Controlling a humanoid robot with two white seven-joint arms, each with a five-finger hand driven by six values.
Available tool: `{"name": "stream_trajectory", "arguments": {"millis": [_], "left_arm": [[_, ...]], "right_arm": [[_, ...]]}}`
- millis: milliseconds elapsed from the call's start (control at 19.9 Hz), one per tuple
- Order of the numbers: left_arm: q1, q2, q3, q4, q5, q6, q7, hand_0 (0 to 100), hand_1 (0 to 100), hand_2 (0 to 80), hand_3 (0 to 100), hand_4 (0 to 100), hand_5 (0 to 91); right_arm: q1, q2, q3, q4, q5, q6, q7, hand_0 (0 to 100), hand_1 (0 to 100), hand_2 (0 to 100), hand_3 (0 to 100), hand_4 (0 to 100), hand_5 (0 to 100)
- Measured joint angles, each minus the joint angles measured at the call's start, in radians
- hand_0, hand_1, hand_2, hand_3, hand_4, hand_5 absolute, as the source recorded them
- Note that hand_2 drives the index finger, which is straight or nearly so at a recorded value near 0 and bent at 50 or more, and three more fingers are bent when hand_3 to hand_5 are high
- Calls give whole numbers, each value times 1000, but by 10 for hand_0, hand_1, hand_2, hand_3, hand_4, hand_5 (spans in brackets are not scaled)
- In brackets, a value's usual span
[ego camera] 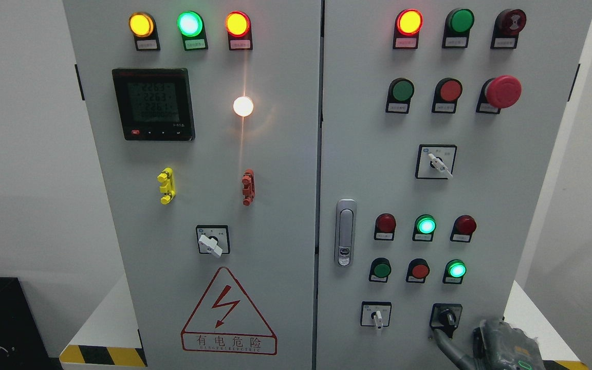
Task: Flip black knob to close circuit
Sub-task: 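Twist the black knob with the right hand fingers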
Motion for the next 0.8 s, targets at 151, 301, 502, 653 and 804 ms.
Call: {"name": "stream_trajectory", "arguments": {"millis": [151, 301, 502, 653, 804], "left_arm": [[0, 0, 0, 0, 0, 0, 0, 120, 556, 0, 0, 0, 0], [0, 0, 0, 0, 0, 0, 0, 120, 556, 0, 0, 0, 0], [0, 0, 0, 0, 0, 0, 0, 120, 556, 0, 0, 0, 0], [0, 0, 0, 0, 0, 0, 0, 120, 556, 0, 0, 0, 0], [0, 0, 0, 0, 0, 0, 0, 120, 556, 0, 0, 0, 0]], "right_arm": [[-1, 0, -3, 3, 1, 0, -1, 0, 0, 871, 1000, 933, 962], [-3, 1, -8, 5, 1, 0, -1, 0, 0, 871, 1000, 932, 962], [-7, 1, -16, 8, 0, 0, -2, 0, 0, 870, 1000, 932, 962], [-9, 1, -22, 10, -1, 0, -2, 0, 0, 868, 1000, 932, 962], [-12, 1, -27, 12, -2, 0, -2, 0, 0, 868, 1000, 931, 962]]}}
